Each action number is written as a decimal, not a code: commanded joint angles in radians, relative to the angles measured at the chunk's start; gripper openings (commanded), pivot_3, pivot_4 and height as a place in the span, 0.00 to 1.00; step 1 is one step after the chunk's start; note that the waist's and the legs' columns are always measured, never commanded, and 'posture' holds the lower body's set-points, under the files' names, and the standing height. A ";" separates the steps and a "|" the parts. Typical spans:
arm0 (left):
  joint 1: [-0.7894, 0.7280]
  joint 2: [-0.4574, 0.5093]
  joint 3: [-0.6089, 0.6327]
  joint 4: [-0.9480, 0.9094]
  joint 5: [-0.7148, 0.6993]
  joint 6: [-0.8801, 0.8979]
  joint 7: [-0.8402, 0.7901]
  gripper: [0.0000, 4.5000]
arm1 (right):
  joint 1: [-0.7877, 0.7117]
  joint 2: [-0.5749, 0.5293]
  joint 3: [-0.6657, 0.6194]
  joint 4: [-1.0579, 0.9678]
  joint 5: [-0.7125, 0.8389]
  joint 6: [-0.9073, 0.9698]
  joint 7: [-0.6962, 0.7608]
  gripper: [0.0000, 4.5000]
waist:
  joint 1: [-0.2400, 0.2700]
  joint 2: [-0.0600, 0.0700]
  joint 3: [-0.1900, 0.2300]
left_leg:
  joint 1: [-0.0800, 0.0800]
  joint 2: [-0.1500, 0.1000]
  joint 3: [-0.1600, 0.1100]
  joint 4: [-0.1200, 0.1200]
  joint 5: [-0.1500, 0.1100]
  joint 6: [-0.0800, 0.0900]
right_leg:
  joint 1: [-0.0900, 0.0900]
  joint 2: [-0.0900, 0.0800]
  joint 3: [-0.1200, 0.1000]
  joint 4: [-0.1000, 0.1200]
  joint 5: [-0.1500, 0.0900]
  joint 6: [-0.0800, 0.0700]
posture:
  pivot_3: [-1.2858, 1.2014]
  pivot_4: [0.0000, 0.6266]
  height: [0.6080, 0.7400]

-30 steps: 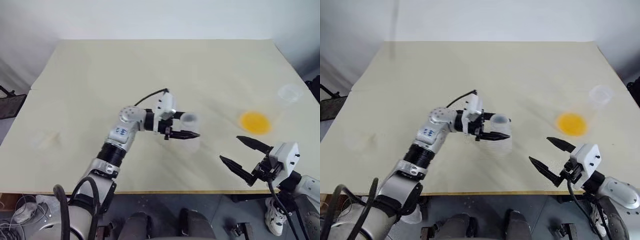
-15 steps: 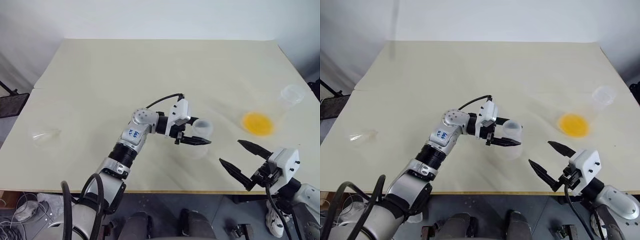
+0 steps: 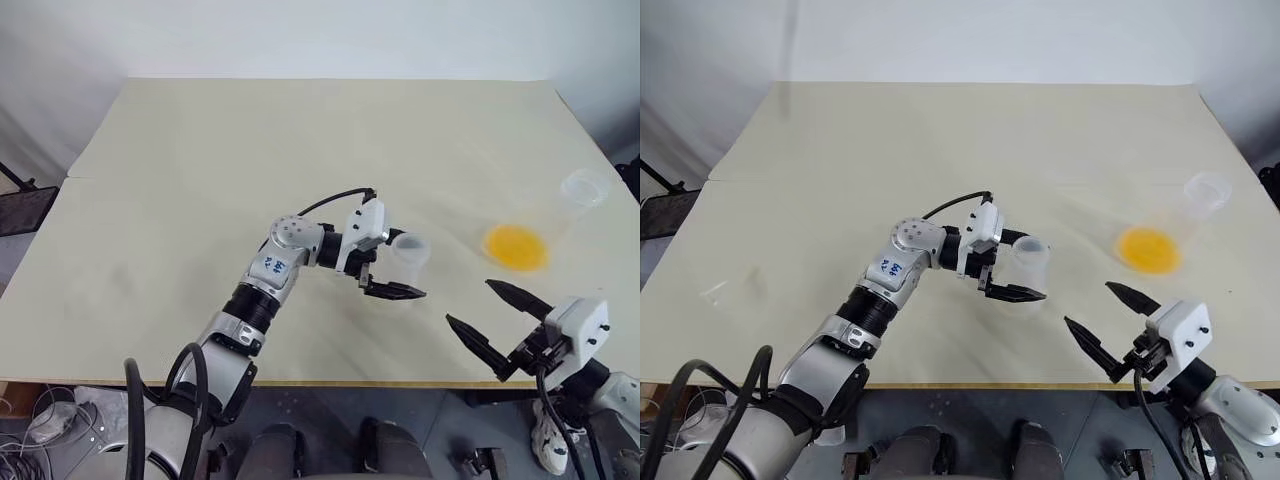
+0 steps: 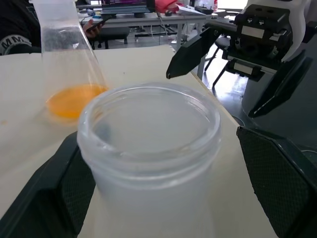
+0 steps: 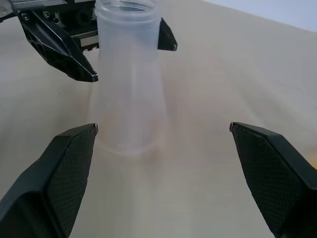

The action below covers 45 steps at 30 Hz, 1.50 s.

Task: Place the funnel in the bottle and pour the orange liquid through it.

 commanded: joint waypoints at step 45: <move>0.418 0.448 0.445 -0.811 -0.182 0.520 0.548 0.99 | -0.246 -0.126 -0.004 0.212 0.028 0.023 0.203 1.00 | -0.006 0.000 0.000 | 0.002 -0.001 -0.002 0.001 -0.001 0.001 | 0.000 -0.001 0.007 0.002 0.002 0.004 | 0.52 0.24 1.00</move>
